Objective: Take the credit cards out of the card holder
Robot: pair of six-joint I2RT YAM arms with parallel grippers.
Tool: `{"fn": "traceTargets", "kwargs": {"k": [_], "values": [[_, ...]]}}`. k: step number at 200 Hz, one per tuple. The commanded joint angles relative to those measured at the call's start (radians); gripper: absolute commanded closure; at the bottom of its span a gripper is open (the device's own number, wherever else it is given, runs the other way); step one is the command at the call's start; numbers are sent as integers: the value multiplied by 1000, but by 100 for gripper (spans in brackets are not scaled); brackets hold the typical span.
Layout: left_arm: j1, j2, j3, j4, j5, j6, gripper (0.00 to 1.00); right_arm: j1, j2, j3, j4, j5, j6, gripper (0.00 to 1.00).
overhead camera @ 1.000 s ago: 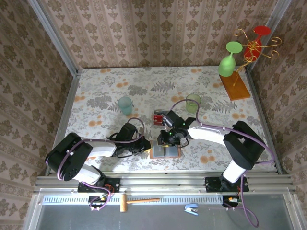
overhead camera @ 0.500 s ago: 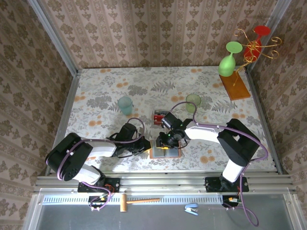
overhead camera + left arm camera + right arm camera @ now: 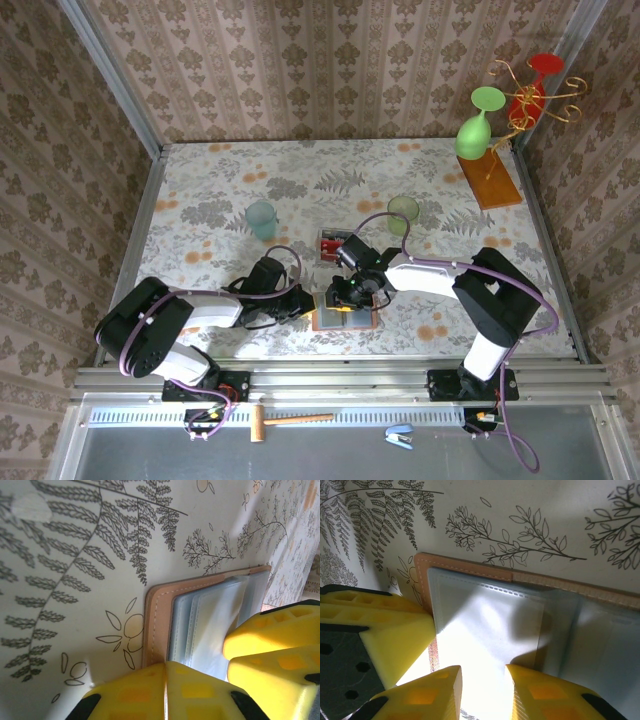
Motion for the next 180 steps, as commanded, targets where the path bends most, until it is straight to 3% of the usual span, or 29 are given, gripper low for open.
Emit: {"fn": "traceTargets", "kwargs": {"k": [1,180], "values": [[3,-5,-15,-31,4,9,90,4,-6,-17,-38,40,0,72],[4,-16,19,-76,5,20,90,-43,-70,-105,52,4,6,73]]}}
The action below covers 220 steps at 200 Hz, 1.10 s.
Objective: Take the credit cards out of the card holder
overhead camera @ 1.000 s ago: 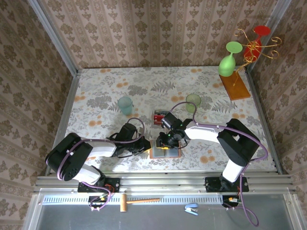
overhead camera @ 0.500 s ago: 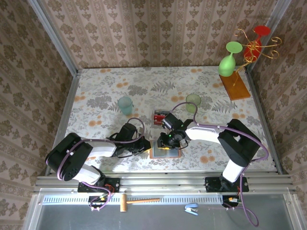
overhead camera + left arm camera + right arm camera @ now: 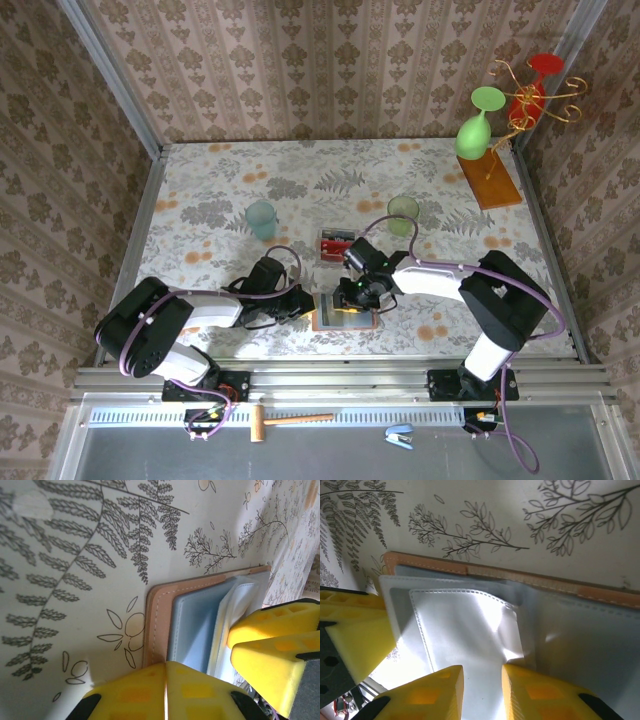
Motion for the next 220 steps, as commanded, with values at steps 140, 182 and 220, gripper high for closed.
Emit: {"fn": "traceTargets", "kwargs": {"k": [140,182,220], "values": [[-47,-106,160,-228,-47,27,80,-84,-52,-211,342,-163,72,76],[-79,-55,191,-209,-50,15,76,-102,-54,-240,381,-183,81,76],[-94,-6,182,-160,-48,-5,73,-114,-51,-264,426,-202,97,76]]}}
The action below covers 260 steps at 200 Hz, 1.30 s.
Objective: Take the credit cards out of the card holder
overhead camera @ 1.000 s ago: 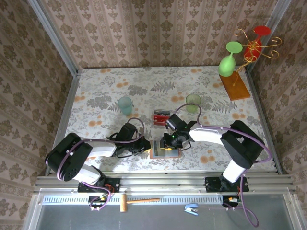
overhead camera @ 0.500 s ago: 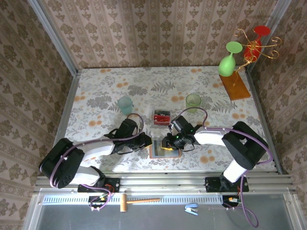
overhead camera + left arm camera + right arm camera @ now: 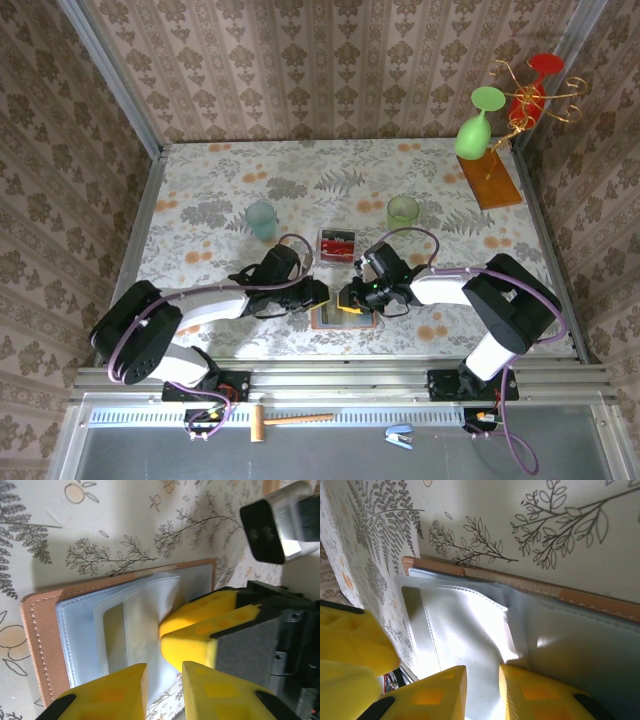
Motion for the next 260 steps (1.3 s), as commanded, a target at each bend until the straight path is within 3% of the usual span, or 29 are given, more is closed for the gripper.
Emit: {"fn": "traceTargets", "kwargs": {"k": [1,132,260], "values": [[-10,27,7,30,-10,-13,73,-13,-7,-31,26,-10,22,76],[-15,96,-8,72,-3,-23,68,-30,18,-65,94,-41,37,76],[-20,148,-6,178,35,-61,74,-37,-4,-66,79,-44,38,76]]}}
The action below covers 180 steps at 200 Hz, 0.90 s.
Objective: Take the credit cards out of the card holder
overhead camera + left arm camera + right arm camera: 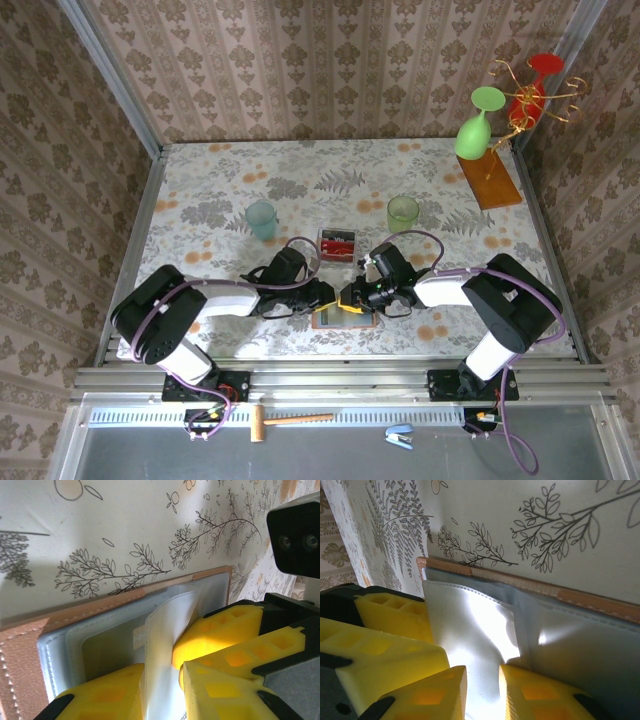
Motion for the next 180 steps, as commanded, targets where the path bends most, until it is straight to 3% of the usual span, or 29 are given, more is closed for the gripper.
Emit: {"fn": "traceTargets", "kwargs": {"k": [1,93,180], "values": [[-5,13,-5,25,21,-11,74,-9,-5,-16,-26,4,4,76],[-9,-13,19,13,30,-7,74,-27,-193,46,-256,56,-59,70],[-32,-27,92,-51,43,21,72,-120,-371,48,-468,116,-144,69]]}}
